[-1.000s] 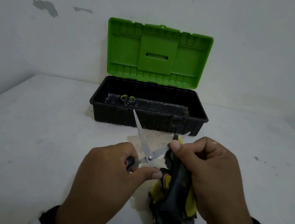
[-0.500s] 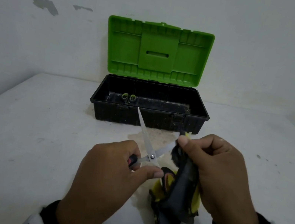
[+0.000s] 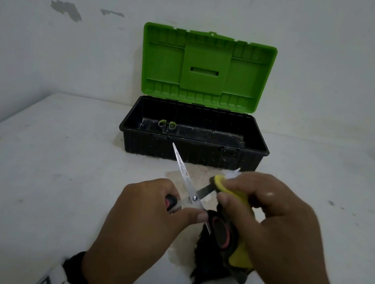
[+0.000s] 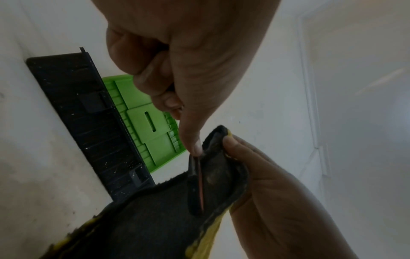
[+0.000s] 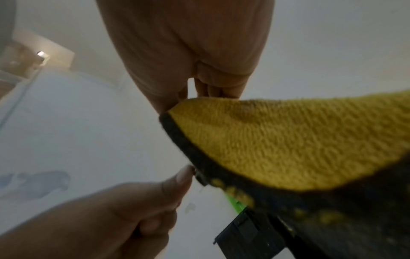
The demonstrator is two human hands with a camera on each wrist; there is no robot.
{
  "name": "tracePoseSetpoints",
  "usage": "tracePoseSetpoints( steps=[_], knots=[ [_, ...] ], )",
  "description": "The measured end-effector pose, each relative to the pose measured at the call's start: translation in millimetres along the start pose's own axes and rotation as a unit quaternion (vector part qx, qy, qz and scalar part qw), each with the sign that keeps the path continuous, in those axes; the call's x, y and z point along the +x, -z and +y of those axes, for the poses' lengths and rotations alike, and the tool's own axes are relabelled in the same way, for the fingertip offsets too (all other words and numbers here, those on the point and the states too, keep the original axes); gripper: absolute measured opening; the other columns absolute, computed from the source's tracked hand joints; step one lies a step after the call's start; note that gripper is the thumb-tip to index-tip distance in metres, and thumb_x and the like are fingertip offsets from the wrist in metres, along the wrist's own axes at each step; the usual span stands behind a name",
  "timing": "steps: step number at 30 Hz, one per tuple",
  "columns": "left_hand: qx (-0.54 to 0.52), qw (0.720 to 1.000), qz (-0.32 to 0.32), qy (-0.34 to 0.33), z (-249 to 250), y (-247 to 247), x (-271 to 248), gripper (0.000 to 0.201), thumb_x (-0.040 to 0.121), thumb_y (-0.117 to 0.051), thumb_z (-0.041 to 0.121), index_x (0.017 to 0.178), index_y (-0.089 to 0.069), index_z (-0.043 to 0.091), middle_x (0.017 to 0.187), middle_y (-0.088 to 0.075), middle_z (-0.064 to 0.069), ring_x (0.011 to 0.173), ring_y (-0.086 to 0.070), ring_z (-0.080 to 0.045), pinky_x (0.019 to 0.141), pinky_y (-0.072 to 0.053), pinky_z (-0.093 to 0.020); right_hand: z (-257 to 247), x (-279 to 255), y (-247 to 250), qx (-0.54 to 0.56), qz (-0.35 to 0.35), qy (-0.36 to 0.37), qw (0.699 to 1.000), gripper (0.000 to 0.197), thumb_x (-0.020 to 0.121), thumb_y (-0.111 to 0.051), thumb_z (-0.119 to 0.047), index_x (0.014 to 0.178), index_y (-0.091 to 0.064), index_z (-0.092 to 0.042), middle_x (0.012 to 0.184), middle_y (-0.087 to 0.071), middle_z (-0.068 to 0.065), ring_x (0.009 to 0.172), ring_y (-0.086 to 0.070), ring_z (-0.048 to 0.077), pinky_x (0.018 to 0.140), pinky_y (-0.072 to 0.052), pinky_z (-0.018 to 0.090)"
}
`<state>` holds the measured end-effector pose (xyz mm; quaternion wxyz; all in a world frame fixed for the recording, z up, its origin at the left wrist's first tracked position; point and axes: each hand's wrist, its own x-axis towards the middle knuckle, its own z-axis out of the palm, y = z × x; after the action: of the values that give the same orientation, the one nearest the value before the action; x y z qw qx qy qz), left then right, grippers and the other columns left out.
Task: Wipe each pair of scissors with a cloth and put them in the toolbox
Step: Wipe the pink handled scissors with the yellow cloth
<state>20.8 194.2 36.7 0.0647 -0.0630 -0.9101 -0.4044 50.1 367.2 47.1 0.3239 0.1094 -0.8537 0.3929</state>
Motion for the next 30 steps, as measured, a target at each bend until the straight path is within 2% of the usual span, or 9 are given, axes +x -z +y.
tracePoseSetpoints(
  steps=[2,5,7,11,14,16,21,26,30],
  knots=[
    [0.016,1.0,-0.003,-0.005,3.3,1.8,-1.1,0.047,0.062,-0.074,0.065,0.063,-0.052,0.024,0.057,-0.048,0.006,0.051,-0.04,-0.008,0.051,-0.036,-0.02,-0.1,-3.5,-9.2,-0.037,-0.024,0.046,0.998,0.017,0.078,-0.075,-0.023,0.094,-0.078,-0.027,0.091,-0.069,-0.013,0.086,-0.062,0.001,0.076,-0.045,0.006],
    [0.061,0.998,-0.006,-0.02,5.6,3.8,-3.2,0.042,0.068,-0.07,0.064,0.065,-0.047,0.028,0.062,-0.052,0.009,0.056,-0.045,-0.007,0.054,-0.042,-0.021,-1.4,-8.0,-19.3,-0.091,-0.053,0.087,0.991,0.016,0.083,-0.069,-0.026,0.096,-0.079,-0.023,0.086,-0.065,-0.005,0.076,-0.059,0.005,0.067,-0.05,0.018],
    [0.076,0.997,-0.007,-0.023,5.7,6.2,-5.7,0.045,0.065,-0.068,0.069,0.065,-0.045,0.03,0.064,-0.053,0.01,0.057,-0.047,-0.005,0.059,-0.045,-0.02,0.2,-7.7,-20.1,-0.115,-0.041,0.094,0.988,0.016,0.085,-0.069,-0.024,0.095,-0.079,-0.019,0.084,-0.064,-0.003,0.072,-0.06,0.01,0.064,-0.051,0.023],
    [0.078,0.996,0.009,-0.038,4.0,10.4,-7.8,0.049,0.058,-0.065,0.075,0.063,-0.045,0.031,0.059,-0.051,0.011,0.055,-0.046,-0.004,0.058,-0.046,-0.023,5.3,-3.4,-16.0,-0.113,0.0,0.089,0.99,0.007,0.084,-0.075,-0.015,0.09,-0.079,-0.014,0.082,-0.062,-0.001,0.069,-0.06,0.013,0.063,-0.048,0.022],
    [0.078,0.996,0.002,-0.03,2.7,11.0,-7.2,0.044,0.061,-0.068,0.07,0.063,-0.045,0.033,0.061,-0.052,0.013,0.057,-0.048,-0.003,0.059,-0.047,-0.019,-2.1,-9.4,-19.4,-0.106,-0.052,0.091,0.989,0.014,0.087,-0.066,-0.025,0.092,-0.078,-0.019,0.082,-0.062,-0.004,0.07,-0.058,0.01,0.06,-0.05,0.024],
    [0.088,0.995,-0.001,-0.04,0.8,10.1,-7.4,0.045,0.061,-0.068,0.071,0.062,-0.043,0.033,0.06,-0.051,0.014,0.056,-0.047,-0.002,0.058,-0.045,-0.018,-2.6,-11.9,-20.6,-0.112,-0.06,0.091,0.988,0.015,0.086,-0.066,-0.025,0.093,-0.079,-0.02,0.082,-0.062,-0.004,0.069,-0.058,0.01,0.059,-0.051,0.024],
    [0.089,0.994,0.003,-0.06,1.7,12.0,-8.7,0.047,0.06,-0.07,0.072,0.061,-0.043,0.034,0.054,-0.046,0.013,0.051,-0.043,-0.002,0.052,-0.033,-0.016,15.6,-2.8,-12.6,-0.139,-0.001,0.053,0.989,0.009,0.085,-0.076,-0.014,0.092,-0.079,-0.018,0.08,-0.06,-0.004,0.067,-0.056,0.008,0.063,-0.043,0.013],
    [0.078,0.995,0.005,-0.053,3.7,10.4,-5.9,0.044,0.061,-0.073,0.067,0.064,-0.046,0.032,0.057,-0.048,0.013,0.053,-0.044,-0.005,0.053,-0.032,-0.016,-0.4,-12.4,-24.8,-0.11,-0.034,0.069,0.991,0.013,0.086,-0.065,-0.021,0.085,-0.077,-0.017,0.079,-0.057,-0.003,0.068,-0.053,0.008,0.06,-0.044,0.022],
    [0.076,0.995,0.013,-0.064,2.4,12.3,-6.3,0.048,0.057,-0.073,0.07,0.058,-0.044,0.032,0.053,-0.046,0.012,0.05,-0.042,-0.004,0.052,-0.031,-0.018,6.8,-8.5,-19.0,-0.117,-0.032,0.072,0.99,0.012,0.088,-0.068,-0.024,0.093,-0.078,-0.02,0.081,-0.057,-0.005,0.069,-0.053,0.005,0.063,-0.043,0.014]
  ],
)
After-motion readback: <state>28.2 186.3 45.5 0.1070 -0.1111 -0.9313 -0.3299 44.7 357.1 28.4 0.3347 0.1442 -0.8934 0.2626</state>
